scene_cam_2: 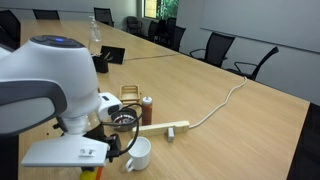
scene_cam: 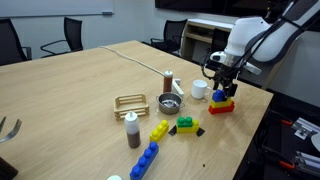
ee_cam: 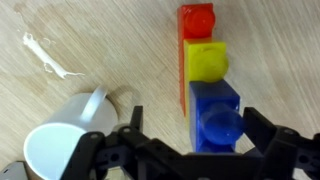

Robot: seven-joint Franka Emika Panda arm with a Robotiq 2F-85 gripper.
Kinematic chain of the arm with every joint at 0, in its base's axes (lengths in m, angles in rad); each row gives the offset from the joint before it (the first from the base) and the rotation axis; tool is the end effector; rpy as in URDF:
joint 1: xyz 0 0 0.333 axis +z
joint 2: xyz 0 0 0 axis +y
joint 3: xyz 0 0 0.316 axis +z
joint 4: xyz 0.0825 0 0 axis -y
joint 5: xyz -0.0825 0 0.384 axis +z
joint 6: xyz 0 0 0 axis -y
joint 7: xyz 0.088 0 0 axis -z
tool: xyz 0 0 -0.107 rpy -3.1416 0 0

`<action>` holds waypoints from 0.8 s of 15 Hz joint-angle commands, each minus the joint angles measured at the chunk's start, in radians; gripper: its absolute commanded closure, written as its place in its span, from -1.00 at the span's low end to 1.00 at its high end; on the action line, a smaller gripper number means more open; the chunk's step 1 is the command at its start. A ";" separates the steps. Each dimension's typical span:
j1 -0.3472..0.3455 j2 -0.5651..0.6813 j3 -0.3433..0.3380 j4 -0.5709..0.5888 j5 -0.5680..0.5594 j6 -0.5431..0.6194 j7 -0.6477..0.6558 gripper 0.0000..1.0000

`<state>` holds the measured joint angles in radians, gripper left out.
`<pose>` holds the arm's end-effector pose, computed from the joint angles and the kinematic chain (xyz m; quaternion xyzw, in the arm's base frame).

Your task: Put the blue-yellow building block on top of the orange building block

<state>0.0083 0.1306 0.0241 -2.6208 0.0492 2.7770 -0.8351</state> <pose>0.4358 0.0123 0.2071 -0.9167 -0.3992 -0.0159 0.0048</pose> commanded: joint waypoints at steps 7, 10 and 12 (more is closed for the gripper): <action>-0.002 -0.169 -0.019 -0.021 -0.276 0.038 0.285 -1.00; -0.002 -0.181 -0.020 -0.026 -0.302 0.035 0.316 -1.00; -0.002 -0.182 -0.019 -0.029 -0.320 0.031 0.338 -1.00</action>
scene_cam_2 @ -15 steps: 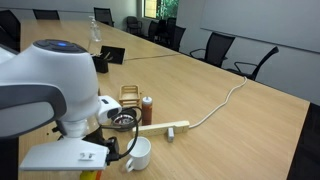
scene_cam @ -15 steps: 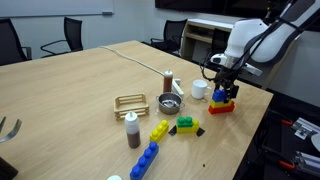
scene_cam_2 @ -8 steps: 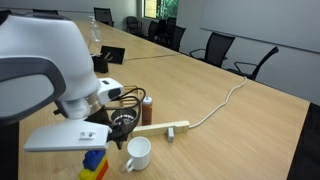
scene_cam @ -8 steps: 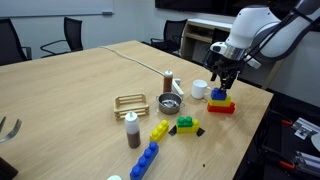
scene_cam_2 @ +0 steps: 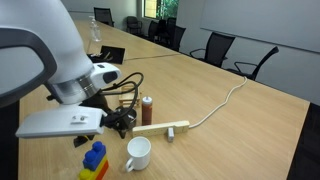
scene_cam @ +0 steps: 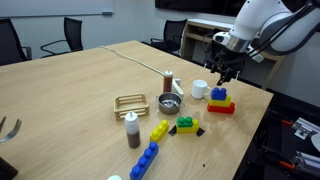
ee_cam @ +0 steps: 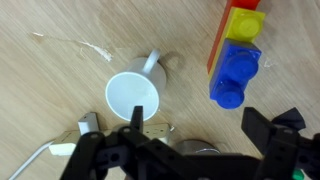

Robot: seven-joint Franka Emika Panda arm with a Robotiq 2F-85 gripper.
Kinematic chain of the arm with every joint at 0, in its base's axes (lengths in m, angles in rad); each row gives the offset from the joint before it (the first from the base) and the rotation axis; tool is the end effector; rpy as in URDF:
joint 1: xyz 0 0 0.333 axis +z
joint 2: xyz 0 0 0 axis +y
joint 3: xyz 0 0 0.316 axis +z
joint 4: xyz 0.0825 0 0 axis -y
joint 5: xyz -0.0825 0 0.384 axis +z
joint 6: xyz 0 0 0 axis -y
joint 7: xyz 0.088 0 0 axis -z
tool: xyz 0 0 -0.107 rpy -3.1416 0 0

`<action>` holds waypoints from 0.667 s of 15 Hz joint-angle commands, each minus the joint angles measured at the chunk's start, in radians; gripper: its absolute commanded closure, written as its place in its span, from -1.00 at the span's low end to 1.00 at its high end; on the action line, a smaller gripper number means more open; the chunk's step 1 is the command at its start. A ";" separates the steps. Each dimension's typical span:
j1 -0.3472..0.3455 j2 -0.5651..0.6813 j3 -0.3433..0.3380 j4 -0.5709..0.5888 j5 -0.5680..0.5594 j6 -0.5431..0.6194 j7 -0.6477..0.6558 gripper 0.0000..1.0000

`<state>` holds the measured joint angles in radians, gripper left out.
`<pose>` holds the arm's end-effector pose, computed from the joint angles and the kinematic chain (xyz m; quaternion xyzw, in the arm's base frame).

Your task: Put the blue-yellow building block on top of the orange building block

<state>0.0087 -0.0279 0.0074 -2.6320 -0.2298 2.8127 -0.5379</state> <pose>0.4480 0.0183 0.2764 0.9219 0.3703 0.0875 0.0733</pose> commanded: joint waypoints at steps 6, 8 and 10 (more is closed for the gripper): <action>0.005 -0.030 0.002 -0.023 -0.037 -0.014 0.081 -0.47; 0.017 -0.031 0.006 -0.027 0.011 -0.028 0.063 -0.22; 0.024 -0.032 0.009 -0.030 0.045 -0.044 0.056 0.06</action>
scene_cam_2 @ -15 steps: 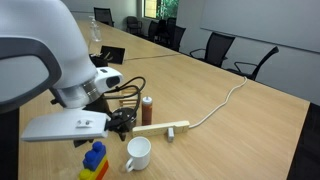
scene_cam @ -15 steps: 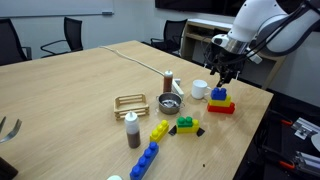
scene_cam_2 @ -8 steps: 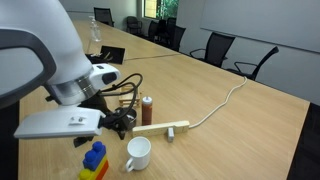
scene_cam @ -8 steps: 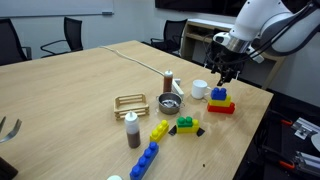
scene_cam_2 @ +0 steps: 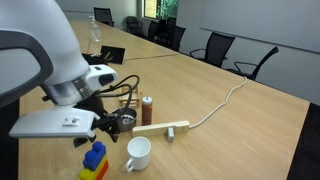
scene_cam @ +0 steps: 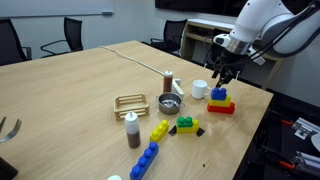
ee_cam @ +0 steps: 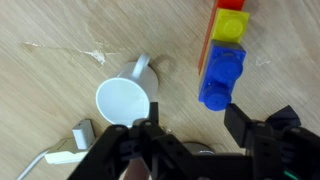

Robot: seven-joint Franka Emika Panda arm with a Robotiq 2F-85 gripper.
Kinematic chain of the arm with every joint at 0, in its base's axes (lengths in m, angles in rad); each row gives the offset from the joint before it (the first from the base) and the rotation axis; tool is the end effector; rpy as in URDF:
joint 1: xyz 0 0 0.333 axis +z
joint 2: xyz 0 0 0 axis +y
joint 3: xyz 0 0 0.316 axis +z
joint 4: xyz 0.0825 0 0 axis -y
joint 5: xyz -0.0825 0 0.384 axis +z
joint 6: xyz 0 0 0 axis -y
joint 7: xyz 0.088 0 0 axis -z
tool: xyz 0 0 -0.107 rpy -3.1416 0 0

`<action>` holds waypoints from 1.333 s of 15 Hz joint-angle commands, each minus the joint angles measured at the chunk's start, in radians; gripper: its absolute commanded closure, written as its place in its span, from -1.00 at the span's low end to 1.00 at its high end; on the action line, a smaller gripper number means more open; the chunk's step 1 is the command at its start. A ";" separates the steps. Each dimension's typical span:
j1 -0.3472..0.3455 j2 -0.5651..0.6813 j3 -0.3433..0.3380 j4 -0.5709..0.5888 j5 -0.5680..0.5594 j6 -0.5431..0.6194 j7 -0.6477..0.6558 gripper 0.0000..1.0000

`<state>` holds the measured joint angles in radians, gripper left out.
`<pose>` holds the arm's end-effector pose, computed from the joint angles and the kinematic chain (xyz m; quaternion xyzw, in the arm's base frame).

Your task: Put the blue-yellow building block on top of the orange building block

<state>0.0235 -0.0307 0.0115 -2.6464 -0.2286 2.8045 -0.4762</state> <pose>0.4417 0.0262 0.2715 0.9307 0.3503 0.0809 0.0672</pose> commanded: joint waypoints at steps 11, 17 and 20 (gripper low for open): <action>0.015 -0.026 0.005 -0.015 0.090 -0.088 -0.008 1.00; 0.014 -0.027 0.005 -0.015 0.093 -0.101 -0.005 1.00; 0.015 -0.024 0.005 -0.020 0.097 -0.102 -0.003 1.00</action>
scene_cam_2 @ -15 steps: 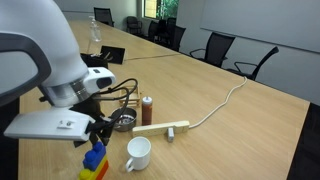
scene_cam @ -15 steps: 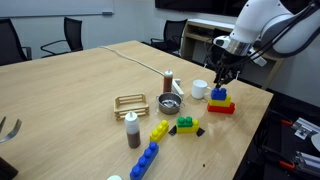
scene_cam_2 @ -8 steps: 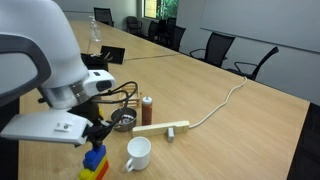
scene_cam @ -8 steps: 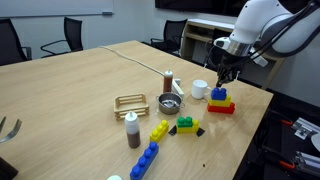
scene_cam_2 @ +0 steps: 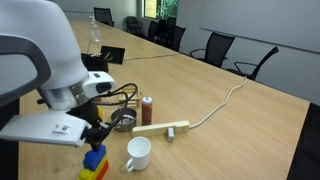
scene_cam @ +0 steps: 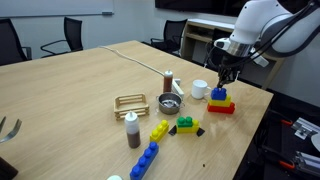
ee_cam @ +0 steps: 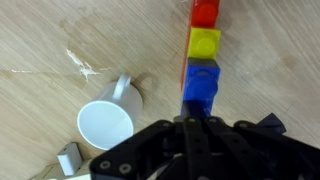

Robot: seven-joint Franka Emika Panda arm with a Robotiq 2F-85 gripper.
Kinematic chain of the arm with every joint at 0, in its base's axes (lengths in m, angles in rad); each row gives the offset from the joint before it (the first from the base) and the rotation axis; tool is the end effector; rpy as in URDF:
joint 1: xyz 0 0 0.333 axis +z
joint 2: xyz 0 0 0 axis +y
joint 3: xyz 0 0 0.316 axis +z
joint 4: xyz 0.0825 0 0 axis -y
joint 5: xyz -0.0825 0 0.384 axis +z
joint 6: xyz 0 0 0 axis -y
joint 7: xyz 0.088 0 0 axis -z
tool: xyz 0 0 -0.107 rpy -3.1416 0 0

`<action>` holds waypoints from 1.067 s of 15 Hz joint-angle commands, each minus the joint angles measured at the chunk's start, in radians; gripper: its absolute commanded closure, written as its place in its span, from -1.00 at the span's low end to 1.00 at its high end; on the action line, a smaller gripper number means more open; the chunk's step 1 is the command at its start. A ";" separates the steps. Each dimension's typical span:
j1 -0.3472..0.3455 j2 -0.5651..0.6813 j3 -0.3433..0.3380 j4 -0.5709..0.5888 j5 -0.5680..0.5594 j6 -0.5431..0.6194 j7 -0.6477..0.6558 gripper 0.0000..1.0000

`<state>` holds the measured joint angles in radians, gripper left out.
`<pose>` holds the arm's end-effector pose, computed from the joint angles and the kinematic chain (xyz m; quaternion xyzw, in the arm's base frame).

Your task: Put the blue-yellow building block on top of the orange building block

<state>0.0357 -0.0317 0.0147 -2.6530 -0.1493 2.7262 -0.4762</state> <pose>0.4325 0.0273 0.2619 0.9442 0.3235 0.0439 0.0441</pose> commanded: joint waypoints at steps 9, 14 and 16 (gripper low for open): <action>-0.006 -0.021 -0.002 -0.034 -0.020 -0.010 0.038 1.00; -0.006 -0.010 -0.004 -0.067 -0.018 0.074 0.052 1.00; -0.006 -0.006 -0.006 -0.082 -0.018 0.114 0.058 1.00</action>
<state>0.0354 -0.0453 0.0123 -2.6935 -0.1521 2.7714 -0.4406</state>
